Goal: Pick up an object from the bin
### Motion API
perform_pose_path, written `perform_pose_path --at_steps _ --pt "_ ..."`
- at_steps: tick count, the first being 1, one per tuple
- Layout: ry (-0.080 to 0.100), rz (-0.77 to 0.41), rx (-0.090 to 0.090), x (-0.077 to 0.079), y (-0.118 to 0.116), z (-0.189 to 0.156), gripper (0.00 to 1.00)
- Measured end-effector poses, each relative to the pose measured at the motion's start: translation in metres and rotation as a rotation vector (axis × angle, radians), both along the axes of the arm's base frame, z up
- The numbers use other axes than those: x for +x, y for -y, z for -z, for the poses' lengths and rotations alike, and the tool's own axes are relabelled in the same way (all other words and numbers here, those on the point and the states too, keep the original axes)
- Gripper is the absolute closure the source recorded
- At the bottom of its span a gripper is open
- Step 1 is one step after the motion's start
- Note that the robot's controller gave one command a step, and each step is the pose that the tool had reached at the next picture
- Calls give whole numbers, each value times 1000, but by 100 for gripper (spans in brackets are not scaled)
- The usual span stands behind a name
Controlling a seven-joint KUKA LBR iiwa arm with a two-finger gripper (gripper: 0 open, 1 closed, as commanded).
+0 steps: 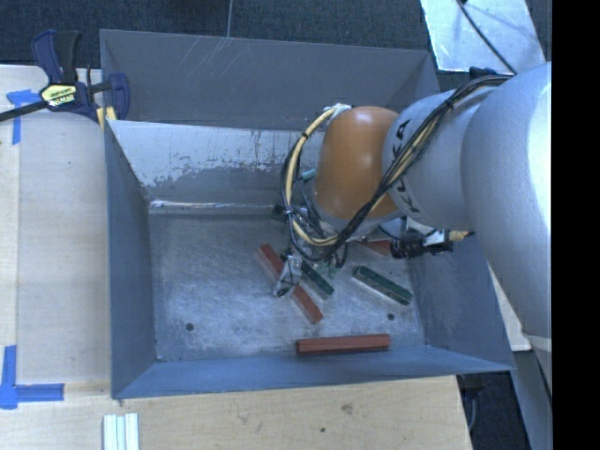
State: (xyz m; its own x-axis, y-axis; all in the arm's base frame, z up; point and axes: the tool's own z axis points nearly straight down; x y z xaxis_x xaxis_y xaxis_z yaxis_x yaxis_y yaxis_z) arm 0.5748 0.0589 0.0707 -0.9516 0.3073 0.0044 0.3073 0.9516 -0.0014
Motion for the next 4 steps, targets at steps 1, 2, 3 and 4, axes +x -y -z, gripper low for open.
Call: perform_pose_path --at_steps 1,2,3,4 --pt "2 1 0 1 0 -1 100" --pt "13 2 1 3 1 -56 100" --pt "12 2 1 4 1 -86 100" --pt "12 2 1 6 2 -112 100"
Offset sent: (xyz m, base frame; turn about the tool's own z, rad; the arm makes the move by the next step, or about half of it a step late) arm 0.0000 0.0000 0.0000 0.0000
